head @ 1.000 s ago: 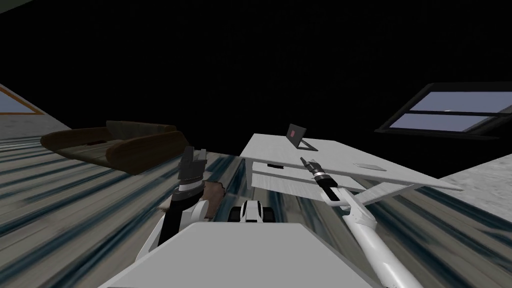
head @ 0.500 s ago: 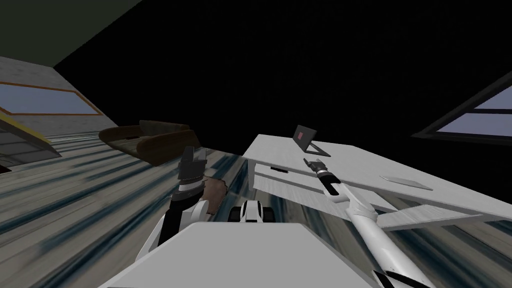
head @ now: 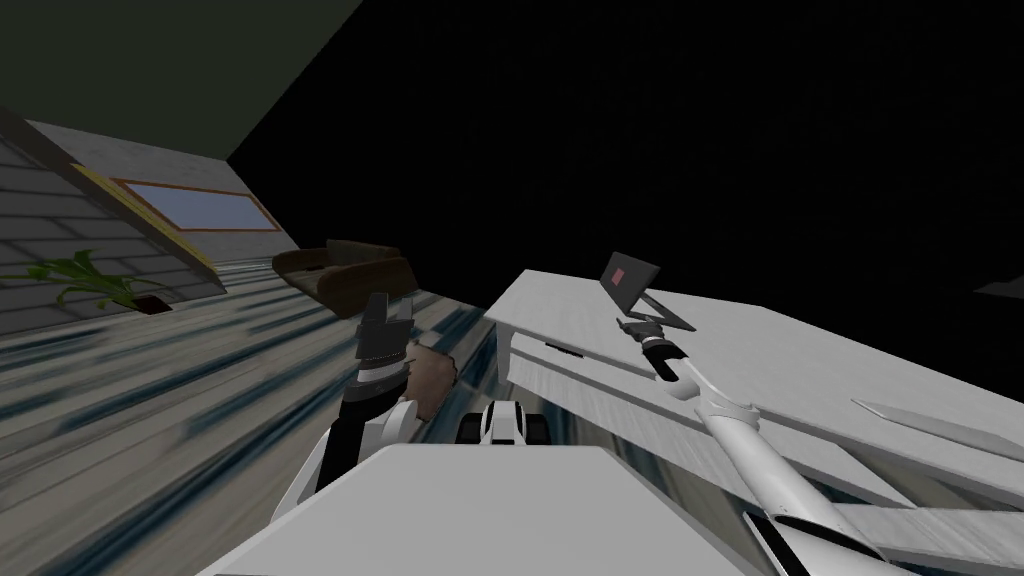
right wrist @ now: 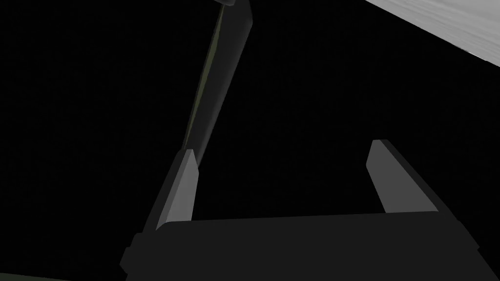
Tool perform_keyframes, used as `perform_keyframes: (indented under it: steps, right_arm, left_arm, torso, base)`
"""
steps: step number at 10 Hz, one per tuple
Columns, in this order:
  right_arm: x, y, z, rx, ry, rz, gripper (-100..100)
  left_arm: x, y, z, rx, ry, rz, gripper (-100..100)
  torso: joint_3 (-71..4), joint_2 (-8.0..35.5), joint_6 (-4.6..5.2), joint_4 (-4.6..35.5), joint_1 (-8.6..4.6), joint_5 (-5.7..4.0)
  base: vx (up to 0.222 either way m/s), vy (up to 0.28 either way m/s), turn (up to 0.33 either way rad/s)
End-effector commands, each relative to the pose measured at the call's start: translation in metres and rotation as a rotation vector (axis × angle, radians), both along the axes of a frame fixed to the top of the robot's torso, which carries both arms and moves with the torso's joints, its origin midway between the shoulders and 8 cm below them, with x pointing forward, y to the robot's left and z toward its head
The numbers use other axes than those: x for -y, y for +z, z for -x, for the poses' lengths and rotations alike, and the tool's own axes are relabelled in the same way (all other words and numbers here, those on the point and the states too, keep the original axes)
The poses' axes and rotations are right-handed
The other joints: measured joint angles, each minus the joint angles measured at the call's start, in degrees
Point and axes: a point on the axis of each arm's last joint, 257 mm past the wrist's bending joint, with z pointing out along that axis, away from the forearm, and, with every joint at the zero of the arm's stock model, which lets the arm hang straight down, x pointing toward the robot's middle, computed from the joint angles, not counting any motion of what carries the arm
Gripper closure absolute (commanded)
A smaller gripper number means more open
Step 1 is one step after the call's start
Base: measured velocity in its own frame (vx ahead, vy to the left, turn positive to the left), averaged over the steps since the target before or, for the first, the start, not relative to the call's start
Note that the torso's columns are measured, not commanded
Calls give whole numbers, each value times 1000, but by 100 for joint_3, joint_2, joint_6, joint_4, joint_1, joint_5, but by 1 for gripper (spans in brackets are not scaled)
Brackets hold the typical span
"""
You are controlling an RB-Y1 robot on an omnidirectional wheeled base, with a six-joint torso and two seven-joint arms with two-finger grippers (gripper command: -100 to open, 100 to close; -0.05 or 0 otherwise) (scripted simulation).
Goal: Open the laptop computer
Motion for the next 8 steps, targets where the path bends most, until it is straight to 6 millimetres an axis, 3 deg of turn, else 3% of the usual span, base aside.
perform_keyframes:
  steps: [1, 5, 7, 8]
  right_arm:
    - [25, 1, 2, -62, -57, 121, -100]
    - [61, 12, 7, -144, -136, 288, -100]
    - [56, 9, 7, -134, -126, 267, -100]
    - [56, 9, 7, -133, -125, 267, 100]
  left_arm:
    - [0, 0, 0, 0, 0, 0, 0]
    - [0, 0, 0, 0, 0, 0, 0]
    - [0, 0, 0, 0, 0, 0, 0]
    - [0, 0, 0, 0, 0, 0, 0]
  torso:
    - [3, 4, 3, 2, -3, 0]
    - [-3, -5, 0, -1, -1, 0]
    - [6, 9, 5, 2, 10, 1]
    - [6, 8, 2, 3, 15, 5]
  base:
    - [38, -121, 157]
    - [42, -98, 169]
    - [7, -27, 13]
    - [2, -5, -4]
